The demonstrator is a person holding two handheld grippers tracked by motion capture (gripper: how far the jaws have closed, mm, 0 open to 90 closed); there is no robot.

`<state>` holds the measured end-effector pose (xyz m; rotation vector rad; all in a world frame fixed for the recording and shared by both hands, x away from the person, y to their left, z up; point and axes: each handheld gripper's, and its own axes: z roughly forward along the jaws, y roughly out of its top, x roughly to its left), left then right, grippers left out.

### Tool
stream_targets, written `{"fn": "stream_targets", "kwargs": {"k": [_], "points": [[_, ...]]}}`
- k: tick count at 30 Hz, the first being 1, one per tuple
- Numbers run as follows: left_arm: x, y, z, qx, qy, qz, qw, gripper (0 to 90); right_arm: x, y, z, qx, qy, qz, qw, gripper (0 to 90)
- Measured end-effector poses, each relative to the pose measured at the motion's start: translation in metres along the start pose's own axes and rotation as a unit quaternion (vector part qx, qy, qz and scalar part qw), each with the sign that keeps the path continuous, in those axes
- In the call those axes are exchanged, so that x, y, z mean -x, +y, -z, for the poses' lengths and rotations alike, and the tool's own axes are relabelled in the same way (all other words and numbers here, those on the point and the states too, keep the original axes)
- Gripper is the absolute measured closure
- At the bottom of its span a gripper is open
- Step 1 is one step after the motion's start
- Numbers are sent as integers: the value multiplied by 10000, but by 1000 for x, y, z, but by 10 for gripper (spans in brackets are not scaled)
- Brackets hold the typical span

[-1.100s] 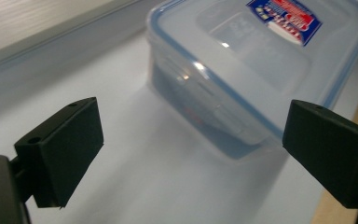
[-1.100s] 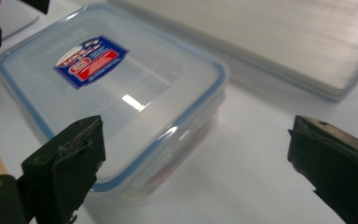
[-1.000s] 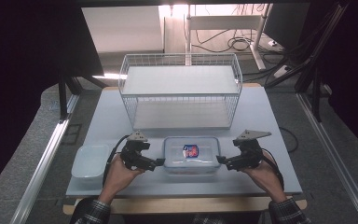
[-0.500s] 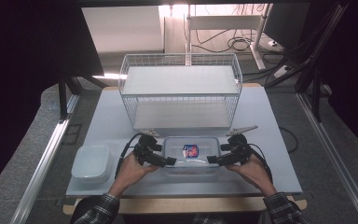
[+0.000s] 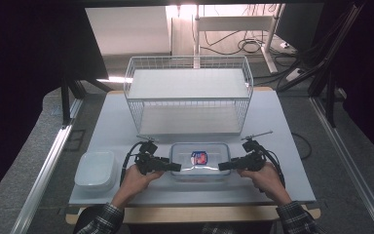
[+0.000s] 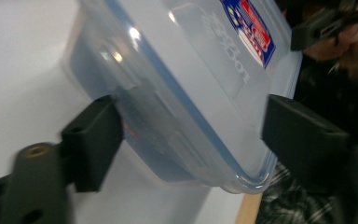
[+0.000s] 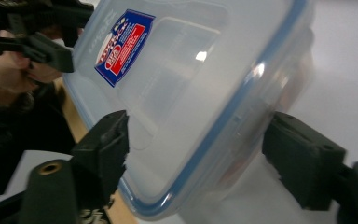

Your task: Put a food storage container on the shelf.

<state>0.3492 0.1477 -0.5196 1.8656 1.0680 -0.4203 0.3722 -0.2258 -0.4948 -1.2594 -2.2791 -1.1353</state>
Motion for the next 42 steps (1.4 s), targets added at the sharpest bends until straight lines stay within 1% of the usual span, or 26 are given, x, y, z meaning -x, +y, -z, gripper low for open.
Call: {"fn": "stream_targets", "kwargs": {"k": [1,2,3,4,5,6,7,8,9,11,12,13,15,17,18,20,21,25,30,33,34,35,37,39,40,42], "points": [[-1,-2,4,178,-65,164,9997,321,2,-2,4,138,72,-213,9997,349],[-1,-2,4,178,-65,164,9997,366,2,-2,4,138,72,-213,9997,349],[-1,-3,8,262,-112,188,9994,366,2,-3,7,199,95,-230,9995,384],[-1,-4,9,294,-121,160,9994,405,2,-4,10,260,133,-257,9992,418],[3,-4,10,343,-55,146,9993,425,0,-5,14,336,111,-280,9990,445],[3,-4,10,343,-55,146,9993,427,0,-5,14,336,111,-280,9990,445],[7,-5,11,446,34,68,9990,440,-3,-8,16,485,38,-276,9984,487],[8,-6,12,539,64,28,9985,456,-4,-9,18,588,18,-280,9979,499],[10,-5,13,564,120,-31,9983,471,-5,-10,19,690,-4,-231,9973,508],[13,-6,14,646,216,-103,9976,484,-10,-11,20,792,-146,-64,9967,512],[13,-6,14,646,216,-103,9976,485,-10,-11,20,792,-146,-64,9967,512],[14,-7,14,716,249,-127,9970,487,-15,-12,20,868,-275,68,9958,513],[15,-7,15,758,277,-131,9966,489,-16,-12,20,894,-283,80,9956,516],[16,-7,16,792,341,-193,9961,491,-16,-13,20,993,-271,82,9947,526],[17,-7,17,853,398,-253,9952,495,-18,-14,20,1069,-304,177,9936,533],[16,-7,19,908,368,-220,9949,497,-21,-14,20,1123,-367,284,9926,534],[16,-7,20,927,378,-245,9947,496,-22,-14,20,1142,-379,343,9921,535],[19,-6,23,988,419,-304,9938,495,-24,-13,21,1176,-355,435,9915,536],[26,-1,31,1084,467,-405,9922,496,-30,-10,25,1335,-333,599,9887,537],[29,2,36,1108,522,-509,9912,496,-33,-7,26,1388,-322,665,9876,537],[29,2,36,1108,522,-509,9912,496,-33,-7,26,1388,-322,665,9876,537],[33,4,39,1142,561,-561,9903,496,-35,-5,27,1431,-317,725,9865,537],[35,6,42,1172,581,-621,9895,496,-37,-3,28,1459,-304,765,9859,537],[36,7,44,1194,596,-640,9890,496,-38,-1,29,1469,-306,791,9855,537],[38,10,47,1250,621,-658,9880,495,-40,3,31,1497,-306,844,9846,537],[39,12,49,1273,632,-655,9877,495,-43,9,33,1514,-305,885,9840,537]]}}
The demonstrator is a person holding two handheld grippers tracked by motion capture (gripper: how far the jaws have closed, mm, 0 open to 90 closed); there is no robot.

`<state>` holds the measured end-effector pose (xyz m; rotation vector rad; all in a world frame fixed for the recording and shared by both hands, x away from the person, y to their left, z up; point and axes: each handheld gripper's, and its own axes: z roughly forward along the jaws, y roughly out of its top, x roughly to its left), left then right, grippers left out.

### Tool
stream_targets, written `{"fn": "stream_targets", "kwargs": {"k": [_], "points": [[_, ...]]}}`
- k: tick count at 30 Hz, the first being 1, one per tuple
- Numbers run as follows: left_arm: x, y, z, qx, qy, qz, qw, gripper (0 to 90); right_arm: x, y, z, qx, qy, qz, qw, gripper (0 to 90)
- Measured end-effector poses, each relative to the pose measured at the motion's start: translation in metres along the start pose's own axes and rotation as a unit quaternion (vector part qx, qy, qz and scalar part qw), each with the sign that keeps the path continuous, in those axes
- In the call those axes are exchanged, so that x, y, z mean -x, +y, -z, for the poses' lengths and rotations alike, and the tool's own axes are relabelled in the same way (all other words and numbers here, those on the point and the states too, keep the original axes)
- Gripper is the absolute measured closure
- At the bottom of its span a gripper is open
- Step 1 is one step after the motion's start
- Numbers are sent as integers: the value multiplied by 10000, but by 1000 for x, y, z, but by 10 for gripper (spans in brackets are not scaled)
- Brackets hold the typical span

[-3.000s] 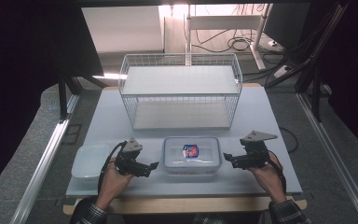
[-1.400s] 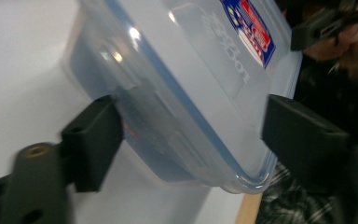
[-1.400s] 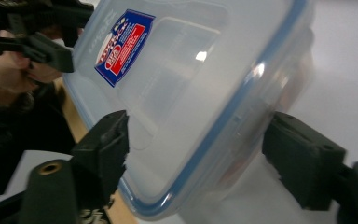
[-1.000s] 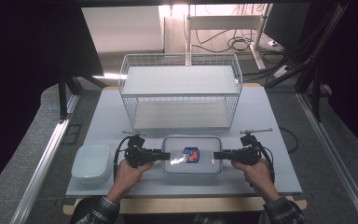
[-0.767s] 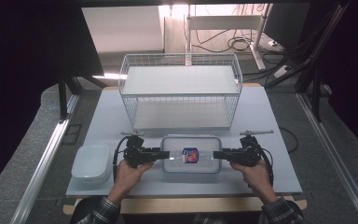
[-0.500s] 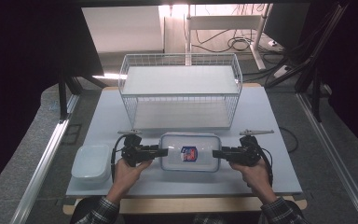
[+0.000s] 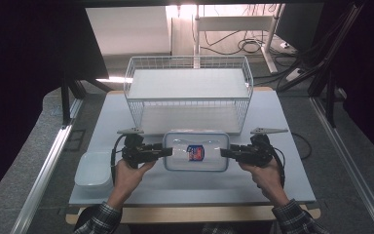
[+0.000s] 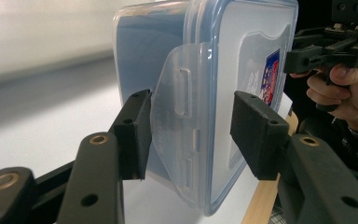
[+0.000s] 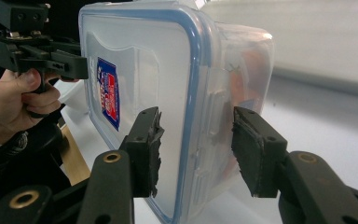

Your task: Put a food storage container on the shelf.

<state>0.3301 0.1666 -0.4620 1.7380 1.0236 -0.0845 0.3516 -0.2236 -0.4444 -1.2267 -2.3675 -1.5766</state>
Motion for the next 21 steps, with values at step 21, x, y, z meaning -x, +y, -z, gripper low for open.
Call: {"fn": "stream_targets", "kwargs": {"k": [21], "points": [[11,80,34,480,215,-255,9983,489,-14,79,6,340,74,294,9990,537]]}}
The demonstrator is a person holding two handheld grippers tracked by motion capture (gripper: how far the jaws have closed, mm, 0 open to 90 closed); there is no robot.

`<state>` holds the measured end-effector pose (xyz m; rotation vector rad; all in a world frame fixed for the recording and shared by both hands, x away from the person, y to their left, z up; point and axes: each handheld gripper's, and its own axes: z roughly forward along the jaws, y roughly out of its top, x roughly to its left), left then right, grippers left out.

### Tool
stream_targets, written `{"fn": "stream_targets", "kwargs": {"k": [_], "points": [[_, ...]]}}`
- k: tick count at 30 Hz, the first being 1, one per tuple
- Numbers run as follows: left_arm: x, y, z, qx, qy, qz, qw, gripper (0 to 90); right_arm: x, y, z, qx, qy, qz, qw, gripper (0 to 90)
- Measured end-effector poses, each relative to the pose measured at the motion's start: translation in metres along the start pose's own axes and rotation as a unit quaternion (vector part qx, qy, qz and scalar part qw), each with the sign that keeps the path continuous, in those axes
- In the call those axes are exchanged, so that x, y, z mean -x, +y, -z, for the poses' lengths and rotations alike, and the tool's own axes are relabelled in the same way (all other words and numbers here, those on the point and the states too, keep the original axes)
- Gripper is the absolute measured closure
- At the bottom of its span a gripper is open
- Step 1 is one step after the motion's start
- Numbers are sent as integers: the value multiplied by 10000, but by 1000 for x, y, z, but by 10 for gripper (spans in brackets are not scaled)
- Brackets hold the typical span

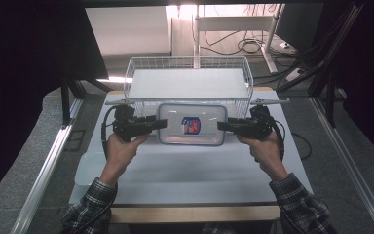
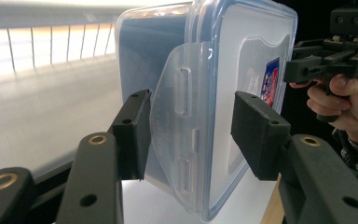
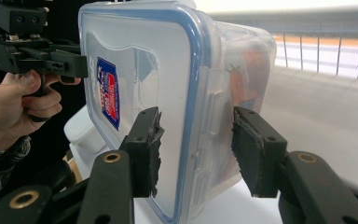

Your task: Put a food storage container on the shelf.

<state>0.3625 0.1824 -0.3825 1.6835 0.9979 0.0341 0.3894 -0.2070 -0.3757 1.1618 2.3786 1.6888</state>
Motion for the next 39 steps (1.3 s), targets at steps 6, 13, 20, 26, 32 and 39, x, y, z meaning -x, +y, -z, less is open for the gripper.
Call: {"fn": "stream_targets", "kwargs": {"k": [6,13,20,26,32,39], "points": [[-3,20,4,68,-19,-16,10000,489,-1,21,0,42,-15,51,10000,537],[-7,45,9,186,-38,18,9998,489,-3,50,-2,124,-28,119,9998,537],[-13,72,6,240,-40,52,9997,491,4,76,-3,162,-28,91,9998,537],[-20,92,3,315,-70,111,9994,491,10,93,-5,206,-54,12,9998,536],[-27,107,1,362,-81,163,9992,491,14,113,-9,232,-120,-7,9997,534],[-42,118,-4,371,-117,307,9988,490,20,129,-17,208,-206,-28,9996,528]]}}
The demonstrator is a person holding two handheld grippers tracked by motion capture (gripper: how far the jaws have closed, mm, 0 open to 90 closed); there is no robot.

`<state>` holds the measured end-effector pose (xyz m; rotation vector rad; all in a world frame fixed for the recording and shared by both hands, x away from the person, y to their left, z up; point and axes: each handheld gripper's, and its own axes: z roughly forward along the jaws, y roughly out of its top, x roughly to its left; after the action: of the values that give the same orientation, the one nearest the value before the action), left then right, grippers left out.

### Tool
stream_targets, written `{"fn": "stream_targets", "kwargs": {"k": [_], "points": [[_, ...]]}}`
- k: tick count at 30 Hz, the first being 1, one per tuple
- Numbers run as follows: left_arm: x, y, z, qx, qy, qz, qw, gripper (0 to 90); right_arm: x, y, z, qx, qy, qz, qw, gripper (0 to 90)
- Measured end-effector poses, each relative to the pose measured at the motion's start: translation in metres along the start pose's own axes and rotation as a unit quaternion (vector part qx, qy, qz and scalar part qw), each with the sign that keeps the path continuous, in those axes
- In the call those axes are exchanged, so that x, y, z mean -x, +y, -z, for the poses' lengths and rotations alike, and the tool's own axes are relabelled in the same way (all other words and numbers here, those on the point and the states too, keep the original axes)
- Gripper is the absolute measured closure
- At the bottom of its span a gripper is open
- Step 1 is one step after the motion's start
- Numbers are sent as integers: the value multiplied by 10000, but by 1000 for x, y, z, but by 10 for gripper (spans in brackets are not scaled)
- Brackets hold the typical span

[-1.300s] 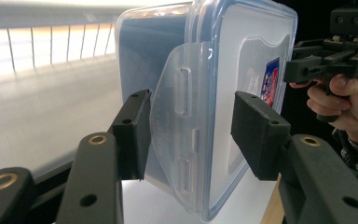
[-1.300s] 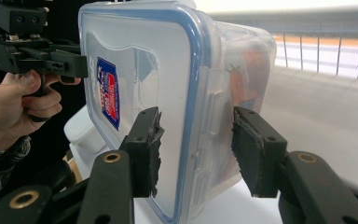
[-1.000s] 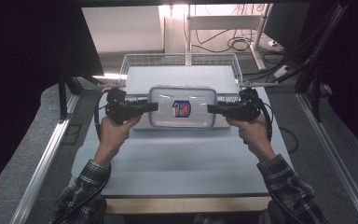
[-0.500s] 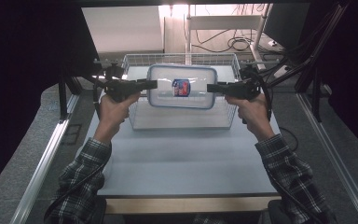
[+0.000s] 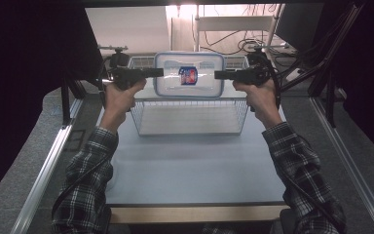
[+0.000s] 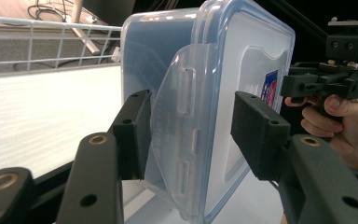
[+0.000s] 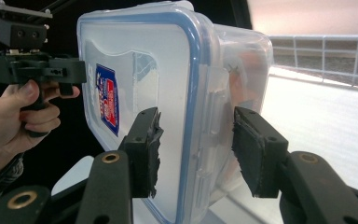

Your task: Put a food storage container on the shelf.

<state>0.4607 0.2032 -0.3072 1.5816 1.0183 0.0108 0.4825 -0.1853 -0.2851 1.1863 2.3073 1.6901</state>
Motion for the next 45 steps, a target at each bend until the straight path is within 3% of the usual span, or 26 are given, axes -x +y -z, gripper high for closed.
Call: {"fn": "stream_targets", "kwargs": {"k": [10,14,15,17,20,23,28,32,37,42,43,44,45], "points": [[-21,0,-12,-89,-1,189,9998,487,15,6,-17,-108,-105,-144,9998,516],[-17,1,-12,-138,80,-19,9999,476,18,6,-18,-76,-74,-230,9997,509],[-15,-1,-11,-173,119,-185,9996,473,18,6,-18,-79,-83,-181,9998,505],[-14,-2,-12,-162,101,-219,9996,471,17,5,-18,-83,-100,-147,9998,501],[-13,-4,-16,-246,226,-302,9990,440,14,3,-21,-164,-336,42,9993,536],[-17,-2,-19,-238,241,-131,9993,411,11,1,-24,-271,-579,177,9978,537],[-25,0,-21,-226,139,-15,9996,405,15,0,-26,-265,-536,43,9982,545],[-25,2,-27,-289,309,-108,9990,331,17,0,-28,-354,-544,-50,9979,545],[-25,4,-27,-312,425,-184,9984,302,18,0,-29,-361,-537,-167,9978,551],[-18,6,-24,-272,1080,-532,9924,290,15,2,-29,-339,-625,-219,9972,552],[-20,5,-23,-308,910,-517,9940,347,13,4,-28,-259,-765,-109,9967,589],[-20,5,-23,-308,910,-517,9940,389,13,4,-28,-259,-765,-109,9967,589],[-20,4,-26,-321,766,-448,9955,387,11,5,-29,-223,-845,-37,9962,601]]}}
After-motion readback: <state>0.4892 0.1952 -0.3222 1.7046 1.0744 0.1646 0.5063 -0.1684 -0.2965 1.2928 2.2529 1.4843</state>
